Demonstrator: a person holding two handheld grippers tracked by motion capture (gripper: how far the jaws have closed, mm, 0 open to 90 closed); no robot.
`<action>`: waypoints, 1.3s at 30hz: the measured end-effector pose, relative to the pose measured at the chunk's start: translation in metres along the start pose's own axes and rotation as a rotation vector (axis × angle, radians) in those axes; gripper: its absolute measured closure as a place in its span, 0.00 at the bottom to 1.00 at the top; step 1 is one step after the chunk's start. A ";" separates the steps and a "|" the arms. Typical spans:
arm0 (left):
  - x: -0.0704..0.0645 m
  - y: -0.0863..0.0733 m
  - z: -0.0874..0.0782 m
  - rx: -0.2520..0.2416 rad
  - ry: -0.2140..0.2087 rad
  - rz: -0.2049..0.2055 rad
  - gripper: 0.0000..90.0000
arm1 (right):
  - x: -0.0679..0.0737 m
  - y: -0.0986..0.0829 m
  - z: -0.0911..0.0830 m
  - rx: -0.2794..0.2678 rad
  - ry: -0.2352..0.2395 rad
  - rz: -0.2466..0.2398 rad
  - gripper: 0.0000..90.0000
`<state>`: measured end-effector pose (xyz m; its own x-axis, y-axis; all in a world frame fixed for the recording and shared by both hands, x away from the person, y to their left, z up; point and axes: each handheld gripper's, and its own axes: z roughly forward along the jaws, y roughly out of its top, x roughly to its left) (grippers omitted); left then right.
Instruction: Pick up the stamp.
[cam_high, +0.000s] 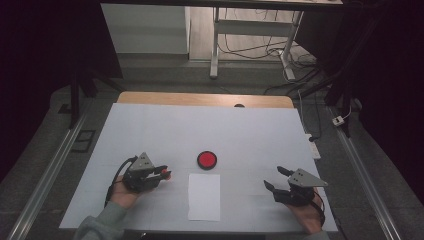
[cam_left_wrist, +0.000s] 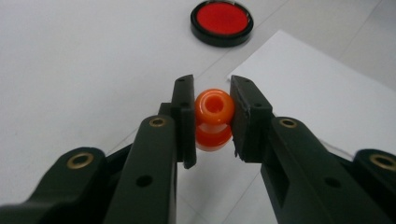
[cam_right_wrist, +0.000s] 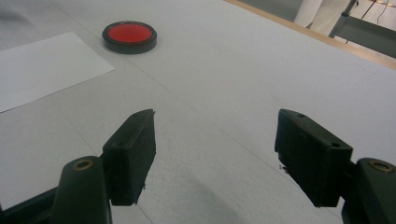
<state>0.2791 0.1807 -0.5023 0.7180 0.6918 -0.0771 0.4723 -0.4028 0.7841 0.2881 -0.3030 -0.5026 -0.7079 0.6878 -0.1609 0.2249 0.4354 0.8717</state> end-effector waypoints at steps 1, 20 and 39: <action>0.000 0.001 0.000 -0.004 -0.001 0.002 0.80 | 0.000 0.000 0.000 0.000 0.000 0.000 0.32; -0.009 0.027 -0.009 -0.108 -0.069 -0.001 0.80 | 0.003 0.000 -0.002 -0.009 -0.001 -0.003 0.32; -0.022 0.047 -0.002 -0.138 -0.142 -0.018 0.80 | 0.002 0.003 0.003 -0.008 0.004 -0.006 0.32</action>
<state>0.2840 0.1477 -0.4622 0.7796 0.6028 -0.1700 0.4180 -0.2987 0.8579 0.2896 -0.2987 -0.5014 -0.7116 0.6830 -0.1647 0.2155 0.4352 0.8741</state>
